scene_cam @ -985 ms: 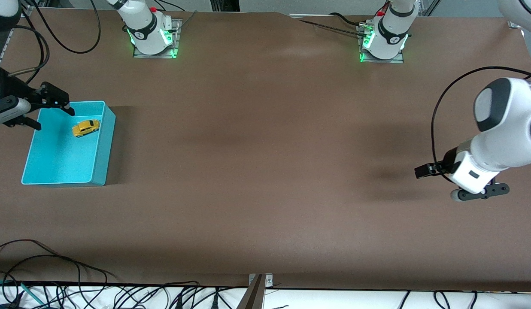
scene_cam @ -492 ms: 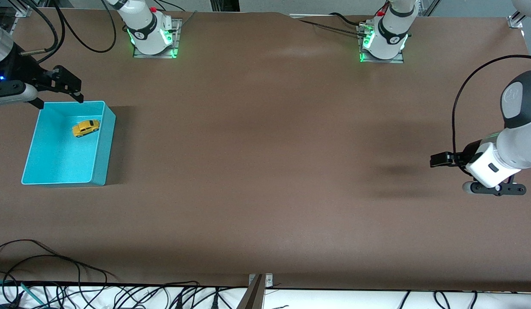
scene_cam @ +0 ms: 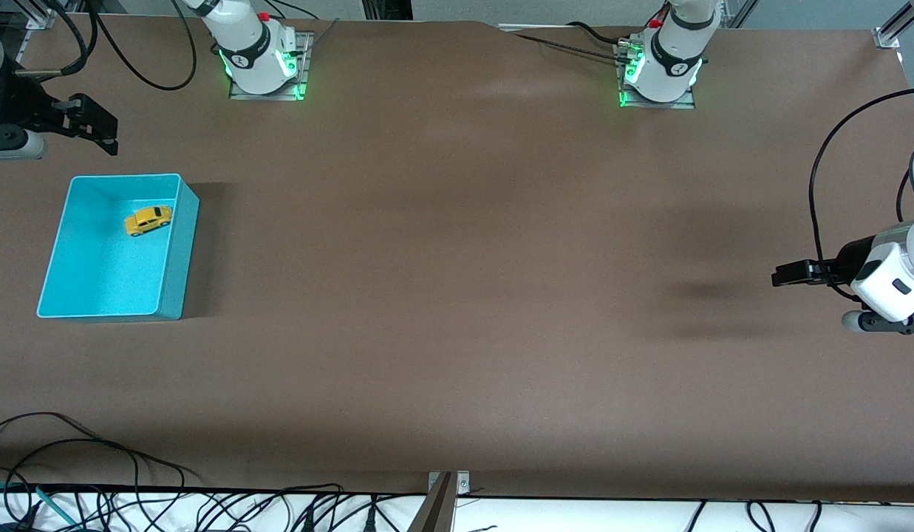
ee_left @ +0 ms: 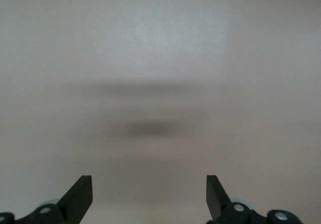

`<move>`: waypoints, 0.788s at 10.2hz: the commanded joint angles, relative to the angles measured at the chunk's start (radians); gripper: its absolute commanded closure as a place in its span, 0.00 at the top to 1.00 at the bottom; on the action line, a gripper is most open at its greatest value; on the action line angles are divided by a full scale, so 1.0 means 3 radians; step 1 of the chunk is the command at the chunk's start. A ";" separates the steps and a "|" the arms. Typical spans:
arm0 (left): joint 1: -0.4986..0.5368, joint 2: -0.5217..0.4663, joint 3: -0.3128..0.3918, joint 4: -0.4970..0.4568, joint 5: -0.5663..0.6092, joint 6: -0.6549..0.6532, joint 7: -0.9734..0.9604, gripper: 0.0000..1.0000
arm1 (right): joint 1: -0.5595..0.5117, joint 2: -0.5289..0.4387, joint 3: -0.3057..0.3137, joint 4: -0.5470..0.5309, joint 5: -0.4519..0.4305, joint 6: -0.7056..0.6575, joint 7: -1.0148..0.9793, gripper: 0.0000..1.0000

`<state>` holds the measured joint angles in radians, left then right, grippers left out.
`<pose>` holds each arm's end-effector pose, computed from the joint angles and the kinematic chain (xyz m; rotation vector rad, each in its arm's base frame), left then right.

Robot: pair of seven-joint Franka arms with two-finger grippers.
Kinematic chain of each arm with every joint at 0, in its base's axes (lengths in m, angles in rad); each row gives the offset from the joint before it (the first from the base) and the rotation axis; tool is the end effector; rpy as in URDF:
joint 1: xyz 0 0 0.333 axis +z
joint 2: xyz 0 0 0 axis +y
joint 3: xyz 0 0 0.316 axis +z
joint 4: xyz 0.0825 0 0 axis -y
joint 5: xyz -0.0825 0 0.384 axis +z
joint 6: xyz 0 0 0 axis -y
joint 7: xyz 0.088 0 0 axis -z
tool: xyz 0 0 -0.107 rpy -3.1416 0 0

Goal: Wind up and store yellow beetle car

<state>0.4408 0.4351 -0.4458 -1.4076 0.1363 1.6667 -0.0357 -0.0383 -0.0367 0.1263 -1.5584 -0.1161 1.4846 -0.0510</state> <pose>0.6621 0.0585 0.4619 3.0865 0.0504 -0.2090 0.5333 0.0352 0.6435 3.0135 0.1976 -0.0531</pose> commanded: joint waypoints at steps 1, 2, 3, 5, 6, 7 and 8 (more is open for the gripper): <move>0.0003 -0.0054 -0.0007 0.0013 -0.0091 -0.0074 0.0073 1.00 | 0.0020 0.0030 0.0003 0.0092 -0.0058 -0.0112 0.0052 1.00; 0.0003 -0.0054 -0.0007 0.0013 -0.0091 -0.0074 0.0078 1.00 | 0.0015 0.0055 -0.0017 0.0092 -0.0053 -0.0106 0.0058 1.00; 0.0003 -0.0054 -0.0007 0.0013 -0.0091 -0.0074 0.0073 1.00 | 0.0010 0.0127 -0.0017 0.0082 -0.0048 -0.0091 0.0073 1.00; 0.0003 -0.0054 -0.0007 0.0013 -0.0091 -0.0074 0.0073 1.00 | 0.0015 0.0138 -0.0017 0.0082 0.0084 -0.0122 0.0058 1.00; 0.0003 -0.0054 -0.0007 0.0018 -0.0091 -0.0074 0.0073 1.00 | 0.0015 0.0138 -0.0017 0.0082 0.0273 -0.0137 0.0052 1.00; 0.0003 -0.0054 -0.0007 0.0018 -0.0091 -0.0074 0.0073 1.00 | 0.0015 0.0138 -0.0017 0.0082 0.0477 -0.0137 0.0052 1.00; 0.0003 -0.0054 -0.0007 0.0013 -0.0091 -0.0074 0.0073 1.00 | 0.0015 0.0153 -0.0017 0.0071 0.0585 -0.0137 0.0032 1.00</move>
<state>0.4392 0.4347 -0.4497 -1.4076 0.1362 1.6658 -0.0357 -0.0369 0.0024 0.1238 -1.5585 0.0111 1.4676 -0.0425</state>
